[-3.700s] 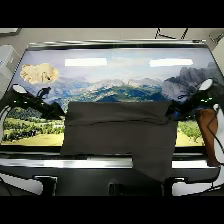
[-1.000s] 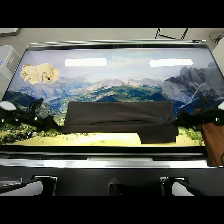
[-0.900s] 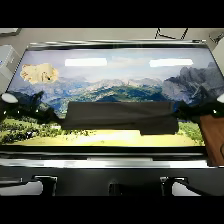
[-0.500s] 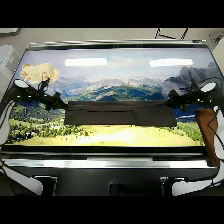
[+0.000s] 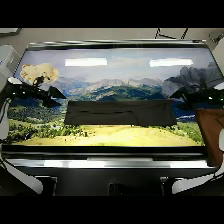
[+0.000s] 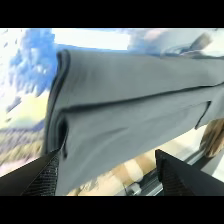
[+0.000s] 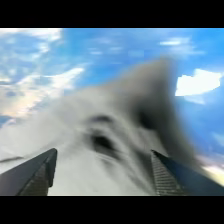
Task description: Fold the clothes and pants, and hang the long-sleeved shirts on hangers.
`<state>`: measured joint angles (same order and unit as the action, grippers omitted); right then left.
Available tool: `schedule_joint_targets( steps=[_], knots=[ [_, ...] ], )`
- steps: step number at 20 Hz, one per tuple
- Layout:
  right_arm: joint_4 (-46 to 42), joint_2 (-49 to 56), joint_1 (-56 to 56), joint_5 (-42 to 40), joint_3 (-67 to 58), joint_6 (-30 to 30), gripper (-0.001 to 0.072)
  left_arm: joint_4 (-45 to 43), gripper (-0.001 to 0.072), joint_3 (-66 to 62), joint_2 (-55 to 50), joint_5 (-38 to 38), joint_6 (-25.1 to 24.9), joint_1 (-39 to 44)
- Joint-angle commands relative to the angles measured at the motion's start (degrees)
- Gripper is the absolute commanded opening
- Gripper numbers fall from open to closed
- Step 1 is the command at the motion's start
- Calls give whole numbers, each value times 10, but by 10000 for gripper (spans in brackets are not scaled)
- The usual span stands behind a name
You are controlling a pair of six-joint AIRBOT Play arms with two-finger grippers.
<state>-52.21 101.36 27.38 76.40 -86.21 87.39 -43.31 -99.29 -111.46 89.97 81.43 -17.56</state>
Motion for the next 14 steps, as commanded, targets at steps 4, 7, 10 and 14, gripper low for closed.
schedule_joint_targets(
  steps=[4, 7, 10, 14],
  knots=[
    [11, 58, 82, 120, 15, -85, 711, 6, 668, -23, 97, 30, 22, -42],
    [36, 85, 63, 107, 27, -128, 712, 7, 668, -23, 139, 30, 26, -19],
    [54, 111, 34, 94, 27, -149, 712, 7, 668, -23, 171, 30, 26, 16],
    [67, 115, -3, 70, 26, -181, 641, 7, 668, -23, 194, 30, 26, 67]
  ],
)
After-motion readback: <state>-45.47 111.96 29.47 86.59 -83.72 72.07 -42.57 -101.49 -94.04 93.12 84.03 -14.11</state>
